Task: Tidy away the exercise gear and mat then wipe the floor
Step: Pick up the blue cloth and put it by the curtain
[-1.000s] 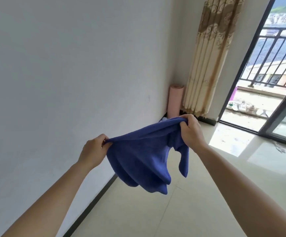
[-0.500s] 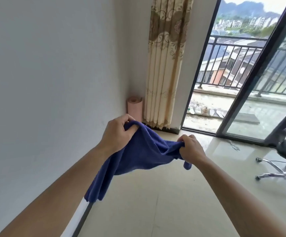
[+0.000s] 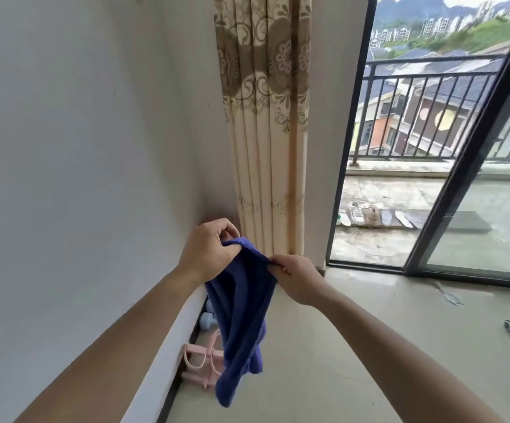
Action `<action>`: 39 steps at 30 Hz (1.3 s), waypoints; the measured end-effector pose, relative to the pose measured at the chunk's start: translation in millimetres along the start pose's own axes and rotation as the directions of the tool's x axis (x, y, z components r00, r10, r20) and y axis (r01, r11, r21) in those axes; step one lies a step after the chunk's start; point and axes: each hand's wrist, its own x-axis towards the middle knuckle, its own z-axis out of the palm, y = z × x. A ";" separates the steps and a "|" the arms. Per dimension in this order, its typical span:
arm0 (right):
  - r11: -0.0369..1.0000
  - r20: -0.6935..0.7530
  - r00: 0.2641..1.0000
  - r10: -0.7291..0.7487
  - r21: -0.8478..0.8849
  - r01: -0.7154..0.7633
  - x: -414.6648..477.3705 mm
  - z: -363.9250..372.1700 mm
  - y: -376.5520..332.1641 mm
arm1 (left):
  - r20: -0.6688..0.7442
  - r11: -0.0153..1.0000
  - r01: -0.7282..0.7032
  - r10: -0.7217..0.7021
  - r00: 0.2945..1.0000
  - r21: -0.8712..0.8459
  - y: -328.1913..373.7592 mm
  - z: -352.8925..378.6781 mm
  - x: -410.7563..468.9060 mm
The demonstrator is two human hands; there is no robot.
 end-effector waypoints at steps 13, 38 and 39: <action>0.935 -0.157 0.923 -0.350 0.001 0.354 391.6 -95.9 -49.0 | -0.189 0.956 0.126 -0.179 0.965 -0.264 -101.5 -59.0 298.9; 0.534 -0.358 0.421 -0.834 -0.330 0.778 923.7 -191.8 -309.4 | -0.329 0.194 0.266 0.610 0.721 0.944 -117.7 -309.1 767.8; 0.515 -0.342 0.409 -0.846 -0.328 0.792 936.5 -190.9 -314.4 | -0.334 0.146 0.313 0.614 0.715 0.938 -121.6 -311.3 775.8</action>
